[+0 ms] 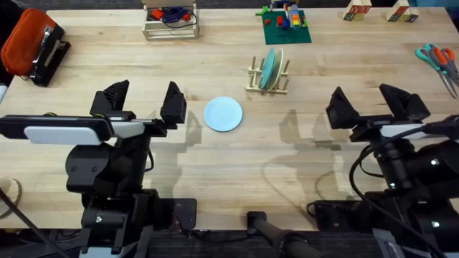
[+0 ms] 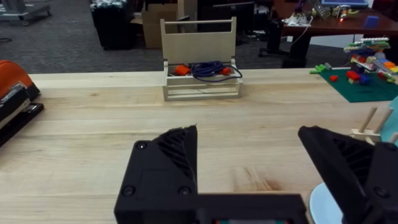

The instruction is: Pick up the plates from the table one by one and place each into a slot on the dish rack.

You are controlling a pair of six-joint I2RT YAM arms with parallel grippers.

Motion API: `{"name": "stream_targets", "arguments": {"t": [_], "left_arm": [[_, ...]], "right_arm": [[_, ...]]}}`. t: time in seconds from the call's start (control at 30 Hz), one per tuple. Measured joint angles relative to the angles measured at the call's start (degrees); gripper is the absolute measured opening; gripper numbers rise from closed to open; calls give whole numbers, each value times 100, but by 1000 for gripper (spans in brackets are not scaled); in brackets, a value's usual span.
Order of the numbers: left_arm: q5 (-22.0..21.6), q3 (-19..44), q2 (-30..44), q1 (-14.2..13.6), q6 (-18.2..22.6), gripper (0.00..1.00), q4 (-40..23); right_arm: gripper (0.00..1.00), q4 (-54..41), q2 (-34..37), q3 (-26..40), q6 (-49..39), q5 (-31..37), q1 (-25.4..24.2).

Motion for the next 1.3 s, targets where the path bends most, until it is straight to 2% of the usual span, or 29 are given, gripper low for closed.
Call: {"name": "stream_targets", "arguments": {"t": [0.97, 1.13, 1.3], "left_arm": [[-2, 8, 0, 0, 2, 992, -136], [-2, 351, 393, 0, -98, 992, -396], [0, 1330, 1458, 0, -216, 991, -460]], "right_arm": [[994, -219, 32, 58, 25, 1, 0], [993, -1169, 533, 604, 107, -7, -27], [993, -1372, 1636, 1638, 131, -5, -157]]}}
